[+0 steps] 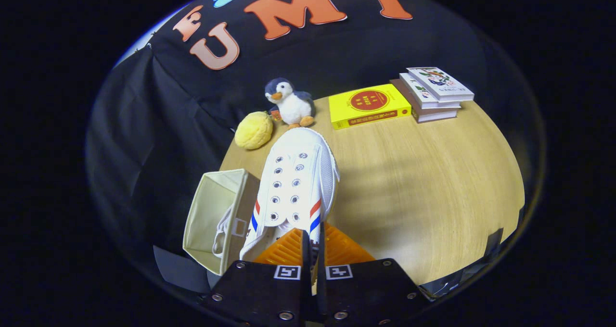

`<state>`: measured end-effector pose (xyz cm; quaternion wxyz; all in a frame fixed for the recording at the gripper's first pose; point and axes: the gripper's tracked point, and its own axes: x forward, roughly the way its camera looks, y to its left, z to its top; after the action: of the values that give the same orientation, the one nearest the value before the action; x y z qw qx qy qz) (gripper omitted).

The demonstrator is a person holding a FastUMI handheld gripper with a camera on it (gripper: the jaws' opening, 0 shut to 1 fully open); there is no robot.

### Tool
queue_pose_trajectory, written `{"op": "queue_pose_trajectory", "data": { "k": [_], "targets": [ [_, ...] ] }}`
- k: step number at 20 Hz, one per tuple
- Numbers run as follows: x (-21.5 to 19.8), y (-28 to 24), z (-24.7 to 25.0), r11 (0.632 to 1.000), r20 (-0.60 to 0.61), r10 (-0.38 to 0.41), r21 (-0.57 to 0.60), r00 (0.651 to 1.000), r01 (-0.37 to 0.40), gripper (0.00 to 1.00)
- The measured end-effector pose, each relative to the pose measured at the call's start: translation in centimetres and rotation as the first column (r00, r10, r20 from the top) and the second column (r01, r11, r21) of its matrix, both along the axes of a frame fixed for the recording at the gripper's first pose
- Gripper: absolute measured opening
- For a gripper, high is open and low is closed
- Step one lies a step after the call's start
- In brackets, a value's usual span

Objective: Open the storage box then place both shoes into the box .Put the left shoe in first, then the right shoe, with the right side of both shoes facing outward in a uniform manner.

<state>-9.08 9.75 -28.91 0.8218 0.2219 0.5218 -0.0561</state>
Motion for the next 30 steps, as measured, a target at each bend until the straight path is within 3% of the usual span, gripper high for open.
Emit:
{"op": "queue_pose_trajectory", "data": {
  "k": [7,12,20,25,27,30],
  "targets": [
    [3.2,11.1,1.8,0.992,0.011,0.110,0.062,0.994,-0.110,0.05],
    [3.7,16.7,-0.5,0.987,-0.050,0.153,0.062,0.987,-0.150,0.05],
    [2.4,20.3,-4.3,0.991,-0.203,0.118,-0.036,0.972,-0.128,0.05],
    [2.5,20.5,-5.1,0.988,-0.231,0.113,-0.081,0.966,-0.134,0.06],
    [2.9,20.7,-5.9,0.983,-0.220,0.137,-0.088,0.966,-0.159,0.15],
    [3.3,21.0,-6.3,0.979,-0.198,0.178,-0.066,0.964,-0.194,0.41]
  ]
}}
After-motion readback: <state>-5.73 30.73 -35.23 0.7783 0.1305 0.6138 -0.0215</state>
